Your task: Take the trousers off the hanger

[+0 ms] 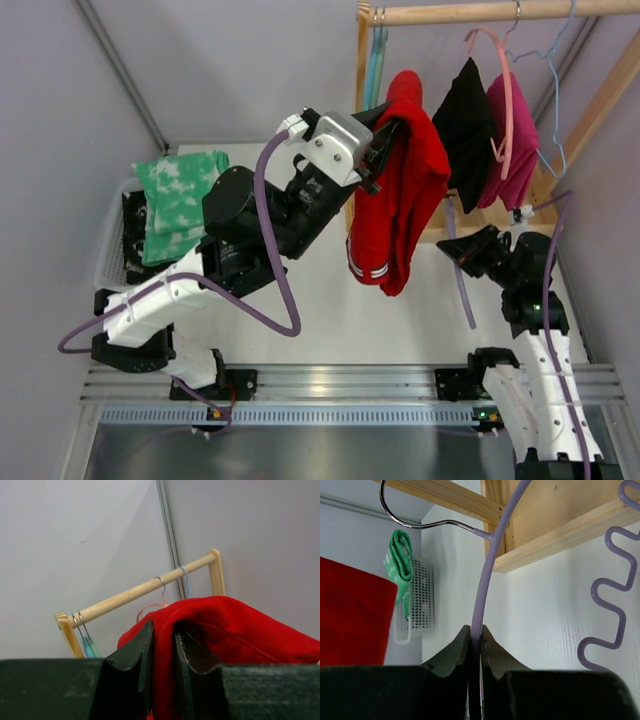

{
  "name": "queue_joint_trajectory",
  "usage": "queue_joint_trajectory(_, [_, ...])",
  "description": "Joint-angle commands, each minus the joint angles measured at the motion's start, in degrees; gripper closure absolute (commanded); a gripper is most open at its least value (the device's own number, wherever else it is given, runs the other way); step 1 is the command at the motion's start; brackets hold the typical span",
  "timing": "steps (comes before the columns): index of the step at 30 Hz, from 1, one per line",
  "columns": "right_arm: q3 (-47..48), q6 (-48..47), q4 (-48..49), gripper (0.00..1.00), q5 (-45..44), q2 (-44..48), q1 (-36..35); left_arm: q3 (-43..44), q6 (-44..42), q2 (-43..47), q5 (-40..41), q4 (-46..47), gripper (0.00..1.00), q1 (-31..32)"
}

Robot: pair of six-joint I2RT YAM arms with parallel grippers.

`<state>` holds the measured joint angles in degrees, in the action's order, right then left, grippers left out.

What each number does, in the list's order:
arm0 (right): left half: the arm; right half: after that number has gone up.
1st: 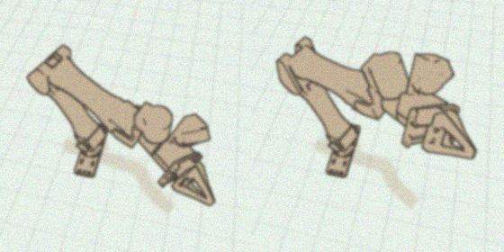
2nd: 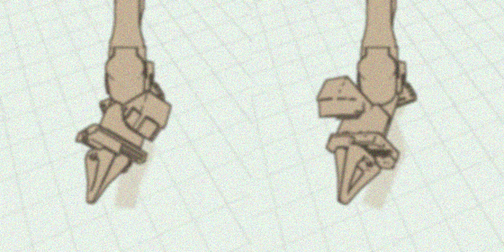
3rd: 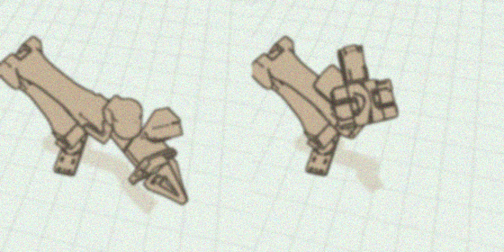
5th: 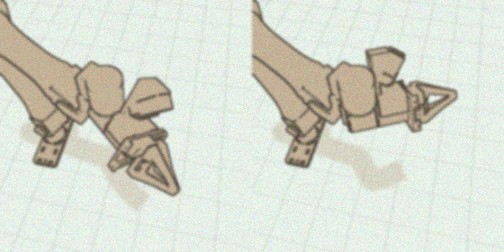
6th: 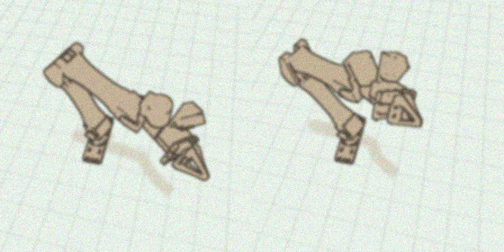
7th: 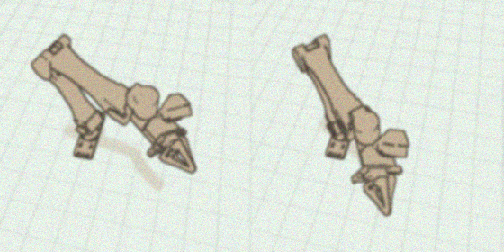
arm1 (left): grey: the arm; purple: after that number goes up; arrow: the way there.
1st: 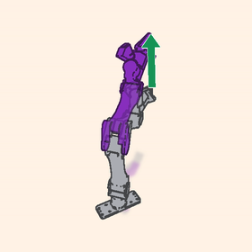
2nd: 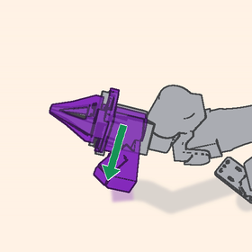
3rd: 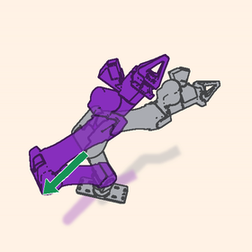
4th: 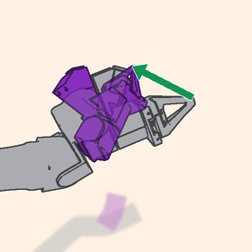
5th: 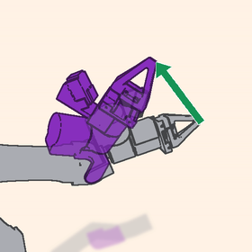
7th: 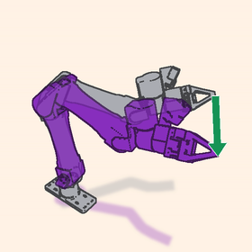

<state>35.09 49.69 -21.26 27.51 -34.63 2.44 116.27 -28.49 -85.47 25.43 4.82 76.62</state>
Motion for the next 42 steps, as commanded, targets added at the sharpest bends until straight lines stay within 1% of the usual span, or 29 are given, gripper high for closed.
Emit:
queue_joint_trajectory(1, [4.46,-3.55,0.96,1.0,0.62,1.15,0.55,-0.69,4.82,5.57,-3.63,6.18,1.0,-1.82])
queue_joint_trajectory(3, [5.07,-4.68,0.69,1.0,1.14,1.32,0.55,-1.74,7.04,7.5,-4.68,3.63,1.0,-4.01])
queue_joint_trajectory(5, [5.51,-5.3,-0.27,1.0,1.32,1.67,0.55,-5.69,9.5,10.57,-5.74,2.04,1.0,-5.6])
queue_joint_trajectory(8, [5.95,-6.18,-1.15,1.0,0.45,1.94,0.55,-12.1,14.5,14.09,-5.92,-0.16,1.0,-10.86])
queue_joint_trajectory(9, [6.13,-6.62,-1.24,1.0,0.18,1.85,0.55,-13.77,16.08,16.63,-6.01,-0.42,1.0,-14.44])
queue_joint_trajectory(10, [6.3,-6.97,-1.42,1.0,0.09,1.59,0.55,-16.75,19.4,17.87,-6.27,-0.86,1.0,-16.66])
queue_joint_trajectory(11, [6.48,-7.59,-1.77,1.0,0.09,1.24,0.55,-17.99,20.92,20.32,-7.23,-1.39,1.0,-18.68])
queue_joint_trajectory(12, [6.74,-7.68,-2.03,1.0,0.09,1.06,0.55,-19.22,22.15,21.56,-7.85,-1.48,1.0,-22.61])
queue_joint_trajectory(13, [6.92,-7.85,-2.12,1.0,0.09,0.54,0.55,-21.32,24.25,22.71,-8.37,-1.57,1.0,-24.31])
queue_joint_trajectory(16, [7.18,-8.3,-2.3,1.0,-0.26,-0.34,0.55,-23.88,27.07,26.66,-11.27,-3.67,1.0,-29.15])
queue_joint_trajectory(19, [7.53,-8.91,-2.56,1.0,-0.61,-1.22,0.55,-25.21,28.31,29.74,-11.72,-6.21,1.0,-33.28])
queue_joint_trajectory(20, [7.71,-9.08,-2.56,1.0,-0.61,-1.4,0.55,-25.56,30.05,31.14,-11.55,-6.49,1.0,-34.25])
queue_joint_trajectory(21, [7.71,-9.26,-2.56,1.0,-0.53,-1.4,0.55,-26.09,30.42,31.94,-11.2,-7.01,1.0,-36.52])
queue_joint_trajectory(23, [7.71,-9.26,-2.65,1.0,-0.61,-1.4,0.55,-28.02,31.74,34.39,-10.58,-7.02,1.0,-38.82])
queue_joint_trajectory(24, [7.8,-9.26,-2.65,1.0,-0.61,-1.4,0.55,-28.63,32.0,35.19,-10.32,-7.02,1.0,-41.26])
queue_joint_trajectory(28, [8.06,-9.7,-3.09,1.0,-0.79,-1.58,0.55,-31.71,33.58,38.8,-8.21,-7.37,1.0,-46.81])
queue_joint_trajectory(32, [9.03,-10.49,-3.62,1.0,-0.79,-2.11,0.55,-32.86,34.99,41.87,-5.84,-9.82,1.0,-51.39])
queue_joint_trajectory(36, [9.64,-10.76,-3.79,1.0,-0.88,-2.46,0.55,-33.83,36.75,45.65,-4.6,-11.5,1.0,-57.98])
queue_joint_trajectory(39, [9.99,-10.93,-4.05,1.0,-0.7,-2.63,0.55,-33.22,34.66,47.15,-2.33,-12.63,1.0,-62.02])
queue_joint_trajectory(41, [10.26,-11.28,-4.14,1.0,-0.61,-2.72,0.55,-32.25,32.11,47.15,1.01,-13.6,1.0,-63.78])
queue_joint_trajectory(42, [10.61,-11.37,-4.14,1.0,-0.61,-2.81,0.55,-31.37,29.83,46.98,4.68,-14.48,1.0,-64.31])
